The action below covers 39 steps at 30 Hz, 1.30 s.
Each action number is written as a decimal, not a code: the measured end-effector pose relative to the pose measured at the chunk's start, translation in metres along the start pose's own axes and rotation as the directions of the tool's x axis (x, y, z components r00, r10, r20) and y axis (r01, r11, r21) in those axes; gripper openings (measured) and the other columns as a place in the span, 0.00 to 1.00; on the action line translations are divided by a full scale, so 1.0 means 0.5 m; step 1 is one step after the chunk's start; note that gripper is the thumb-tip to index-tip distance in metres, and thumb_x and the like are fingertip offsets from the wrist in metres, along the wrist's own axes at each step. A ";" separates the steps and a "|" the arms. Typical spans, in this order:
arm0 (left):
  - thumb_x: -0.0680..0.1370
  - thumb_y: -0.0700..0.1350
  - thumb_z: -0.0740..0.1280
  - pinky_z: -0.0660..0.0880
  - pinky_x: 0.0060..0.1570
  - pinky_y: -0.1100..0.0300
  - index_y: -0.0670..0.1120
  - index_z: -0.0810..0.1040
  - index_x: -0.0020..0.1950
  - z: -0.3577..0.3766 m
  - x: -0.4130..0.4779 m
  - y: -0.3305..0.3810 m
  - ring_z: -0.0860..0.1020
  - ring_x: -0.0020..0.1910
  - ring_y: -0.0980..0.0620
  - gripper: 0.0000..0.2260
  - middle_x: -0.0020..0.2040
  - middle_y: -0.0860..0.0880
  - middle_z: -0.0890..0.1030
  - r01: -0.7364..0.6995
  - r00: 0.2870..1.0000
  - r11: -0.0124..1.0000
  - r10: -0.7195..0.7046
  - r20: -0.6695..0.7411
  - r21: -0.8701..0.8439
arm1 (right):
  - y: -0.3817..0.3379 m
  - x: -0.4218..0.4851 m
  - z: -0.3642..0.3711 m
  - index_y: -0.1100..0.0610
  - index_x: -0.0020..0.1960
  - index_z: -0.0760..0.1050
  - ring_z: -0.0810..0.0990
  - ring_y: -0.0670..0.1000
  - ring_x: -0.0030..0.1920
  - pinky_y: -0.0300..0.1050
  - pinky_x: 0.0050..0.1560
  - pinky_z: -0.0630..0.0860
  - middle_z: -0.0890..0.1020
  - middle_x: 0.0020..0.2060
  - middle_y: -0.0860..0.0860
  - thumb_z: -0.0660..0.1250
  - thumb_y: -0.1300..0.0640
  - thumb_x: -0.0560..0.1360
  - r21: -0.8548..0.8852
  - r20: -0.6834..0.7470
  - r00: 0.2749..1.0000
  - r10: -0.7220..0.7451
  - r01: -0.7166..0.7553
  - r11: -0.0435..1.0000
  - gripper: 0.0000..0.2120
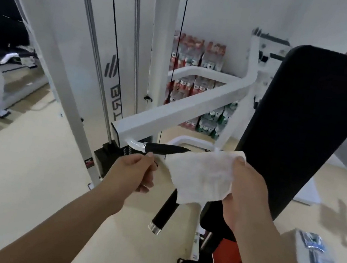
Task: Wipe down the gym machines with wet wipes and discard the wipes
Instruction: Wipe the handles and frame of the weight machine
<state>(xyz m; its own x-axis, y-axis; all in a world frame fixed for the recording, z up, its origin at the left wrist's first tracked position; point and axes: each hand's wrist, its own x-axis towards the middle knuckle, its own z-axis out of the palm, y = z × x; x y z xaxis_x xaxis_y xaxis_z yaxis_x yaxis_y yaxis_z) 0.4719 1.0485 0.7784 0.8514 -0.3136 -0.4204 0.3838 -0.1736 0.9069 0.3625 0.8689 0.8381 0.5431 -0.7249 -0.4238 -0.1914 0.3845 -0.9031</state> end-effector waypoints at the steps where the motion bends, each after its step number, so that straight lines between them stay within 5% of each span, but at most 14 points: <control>1: 0.83 0.52 0.65 0.80 0.43 0.50 0.40 0.83 0.46 -0.002 0.018 0.012 0.80 0.33 0.48 0.17 0.35 0.43 0.81 -0.020 1.000 1.000 0.020 -0.017 0.022 | -0.011 0.018 0.009 0.53 0.53 0.79 0.85 0.52 0.46 0.46 0.41 0.80 0.86 0.48 0.53 0.59 0.52 0.86 -0.062 -0.007 0.995 -0.097 0.096 0.993 0.12; 3: 0.84 0.50 0.65 0.81 0.44 0.50 0.40 0.83 0.47 -0.006 0.053 0.036 0.80 0.33 0.48 0.15 0.34 0.44 0.81 -0.072 0.996 0.995 0.075 -0.043 0.069 | -0.025 0.050 0.029 0.56 0.51 0.77 0.82 0.46 0.45 0.44 0.47 0.79 0.82 0.46 0.54 0.56 0.50 0.87 -0.213 0.033 0.917 -0.396 0.394 0.894 0.14; 5: 0.83 0.48 0.65 0.81 0.44 0.50 0.40 0.82 0.47 -0.013 0.085 0.059 0.80 0.34 0.47 0.14 0.34 0.45 0.82 -0.133 0.989 0.984 0.140 -0.052 0.116 | -0.026 0.060 0.059 0.54 0.47 0.73 0.76 0.38 0.38 0.32 0.43 0.72 0.78 0.39 0.48 0.55 0.52 0.87 -0.392 0.192 0.729 -0.657 0.670 0.630 0.14; 6: 0.83 0.48 0.64 0.81 0.43 0.51 0.40 0.82 0.47 -0.018 0.101 0.068 0.80 0.35 0.47 0.14 0.34 0.44 0.82 -0.172 0.982 0.974 0.180 -0.047 0.144 | -0.017 0.071 0.077 0.52 0.52 0.75 0.76 0.35 0.44 0.29 0.48 0.72 0.80 0.44 0.45 0.54 0.53 0.87 -0.481 0.289 0.626 -0.725 0.749 0.455 0.12; 7: 0.83 0.49 0.64 0.81 0.43 0.51 0.41 0.82 0.47 -0.024 0.117 0.075 0.80 0.35 0.46 0.14 0.35 0.44 0.82 -0.218 0.972 0.958 0.229 -0.041 0.186 | 0.002 0.086 0.100 0.54 0.61 0.77 0.76 0.36 0.58 0.30 0.61 0.71 0.81 0.56 0.45 0.52 0.52 0.87 -0.550 0.408 0.552 -0.727 0.784 0.286 0.15; 9: 0.83 0.51 0.64 0.80 0.44 0.51 0.45 0.81 0.45 -0.046 0.154 0.078 0.81 0.37 0.48 0.13 0.37 0.46 0.83 -0.328 0.931 0.874 0.364 -0.036 0.360 | 0.055 0.125 0.143 0.56 0.75 0.70 0.62 0.52 0.80 0.50 0.81 0.58 0.70 0.77 0.52 0.45 0.48 0.85 -0.641 0.647 0.545 -0.533 0.767 0.005 0.26; 12: 0.81 0.49 0.67 0.78 0.46 0.55 0.52 0.80 0.49 -0.098 0.217 0.062 0.79 0.44 0.57 0.04 0.44 0.54 0.81 -0.488 0.801 0.595 0.596 0.056 0.639 | 0.142 0.159 0.178 0.53 0.83 0.54 0.53 0.61 0.82 0.62 0.81 0.42 0.56 0.83 0.54 0.43 0.31 0.78 -0.676 0.731 0.668 -0.137 0.683 -0.277 0.40; 14: 0.77 0.47 0.69 0.77 0.52 0.53 0.51 0.78 0.58 -0.135 0.264 0.051 0.76 0.53 0.53 0.10 0.55 0.53 0.78 -0.534 0.737 0.353 0.639 0.219 0.768 | 0.158 0.163 0.196 0.52 0.84 0.50 0.54 0.60 0.80 0.62 0.79 0.41 0.56 0.82 0.52 0.49 0.24 0.75 -0.692 0.708 0.701 -0.083 0.667 -0.277 0.47; 17: 0.72 0.52 0.71 0.71 0.64 0.50 0.51 0.68 0.73 -0.168 0.332 0.059 0.69 0.65 0.46 0.30 0.69 0.50 0.69 -0.568 0.752 0.114 0.474 0.458 0.815 | 0.128 0.174 0.228 0.48 0.80 0.62 0.66 0.54 0.73 0.54 0.74 0.57 0.69 0.75 0.46 0.50 0.39 0.85 -0.727 0.686 0.712 -0.148 0.676 -0.117 0.26; 20: 0.72 0.57 0.71 0.75 0.64 0.49 0.54 0.56 0.80 -0.166 0.396 0.087 0.69 0.67 0.46 0.40 0.73 0.51 0.64 -0.605 0.774 0.149 0.342 0.533 0.783 | 0.107 0.195 0.255 0.45 0.78 0.64 0.74 0.55 0.65 0.53 0.65 0.68 0.75 0.66 0.48 0.56 0.51 0.85 -0.756 0.651 0.757 -0.054 0.639 -0.142 0.22; 26: 0.75 0.57 0.67 0.76 0.50 0.52 0.57 0.46 0.82 -0.137 0.452 0.083 0.75 0.63 0.46 0.42 0.72 0.50 0.69 -0.586 0.796 0.193 0.315 0.516 0.787 | 0.064 0.244 0.315 0.48 0.66 0.75 0.81 0.56 0.53 0.51 0.51 0.79 0.70 0.61 0.49 0.78 0.45 0.70 -0.886 0.386 0.916 0.109 0.401 -0.233 0.27; 30: 0.76 0.55 0.67 0.77 0.49 0.52 0.57 0.48 0.82 -0.141 0.451 0.083 0.77 0.57 0.46 0.40 0.68 0.49 0.73 -0.596 0.796 0.254 0.312 0.519 0.761 | 0.080 0.246 0.354 0.50 0.47 0.77 0.81 0.52 0.39 0.44 0.38 0.72 0.79 0.41 0.47 0.70 0.50 0.70 -0.842 0.326 0.931 0.162 0.364 -0.398 0.07; 35: 0.75 0.56 0.66 0.80 0.45 0.49 0.57 0.49 0.80 -0.141 0.452 0.083 0.77 0.49 0.46 0.38 0.62 0.49 0.76 -0.606 0.786 0.257 0.340 0.516 0.753 | 0.124 0.223 0.355 0.50 0.45 0.74 0.74 0.51 0.35 0.48 0.41 0.69 0.72 0.34 0.46 0.66 0.56 0.72 -0.856 0.348 0.933 -0.091 0.277 -0.436 0.03; 39: 0.75 0.56 0.65 0.79 0.46 0.49 0.56 0.50 0.80 -0.143 0.452 0.075 0.78 0.53 0.44 0.37 0.63 0.48 0.75 -0.608 0.780 0.248 0.364 0.509 0.754 | 0.253 0.198 0.385 0.54 0.43 0.73 0.72 0.56 0.39 0.52 0.49 0.69 0.70 0.35 0.50 0.71 0.62 0.65 -0.887 0.391 0.780 -0.488 0.176 -0.428 0.10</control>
<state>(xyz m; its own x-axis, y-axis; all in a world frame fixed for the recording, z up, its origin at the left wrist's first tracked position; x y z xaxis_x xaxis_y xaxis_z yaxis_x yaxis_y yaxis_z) 0.7041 1.0377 0.7192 0.6216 -0.7832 -0.0113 -0.6921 -0.5559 0.4604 0.5495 0.9559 0.6952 0.8367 -0.5300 0.1379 -0.5472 -0.7990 0.2492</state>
